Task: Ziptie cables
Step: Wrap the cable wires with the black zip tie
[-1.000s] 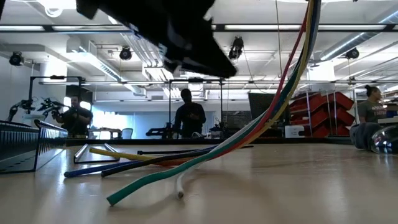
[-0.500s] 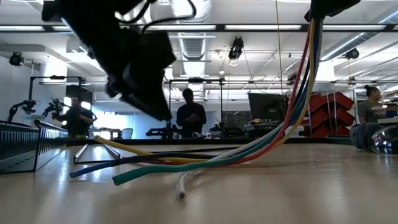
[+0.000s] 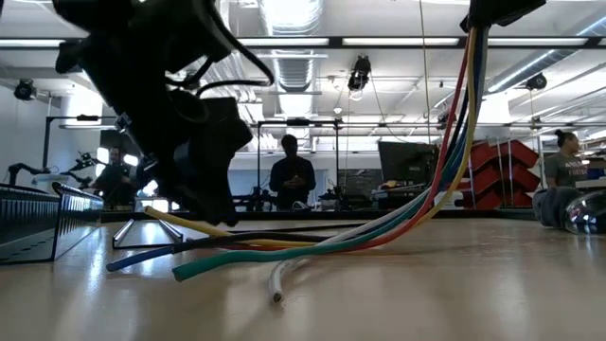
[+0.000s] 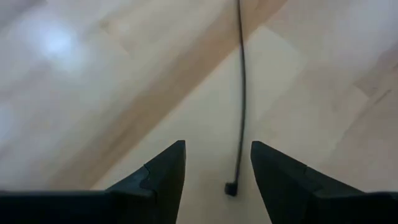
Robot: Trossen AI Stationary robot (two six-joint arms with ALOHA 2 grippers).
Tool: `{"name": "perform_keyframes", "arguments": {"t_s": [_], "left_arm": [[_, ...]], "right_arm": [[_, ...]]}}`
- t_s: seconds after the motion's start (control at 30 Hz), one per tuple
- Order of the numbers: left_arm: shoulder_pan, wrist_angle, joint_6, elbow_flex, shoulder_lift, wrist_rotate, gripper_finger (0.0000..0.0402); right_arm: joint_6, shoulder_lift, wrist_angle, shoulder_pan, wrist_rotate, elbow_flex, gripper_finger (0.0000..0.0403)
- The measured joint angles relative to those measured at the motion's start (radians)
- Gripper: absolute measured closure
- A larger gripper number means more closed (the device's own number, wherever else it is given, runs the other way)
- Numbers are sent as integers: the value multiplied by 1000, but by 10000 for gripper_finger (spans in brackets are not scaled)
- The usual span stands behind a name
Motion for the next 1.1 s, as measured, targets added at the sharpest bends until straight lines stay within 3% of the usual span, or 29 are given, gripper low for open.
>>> {"name": "perform_keyframes", "arguments": {"t_s": [0.37,0.73,1.1], "left_arm": [[5,129,0,-86,1,2,261],[7,143,74,-85,3,10,395],[6,393,306,-86,6,67,401]], "right_arm": [[-2,0,2,0,0,-1,373],[-2,0,2,0,0,-1,373],[-74,0,66,-2,-2,-2,373]]}}
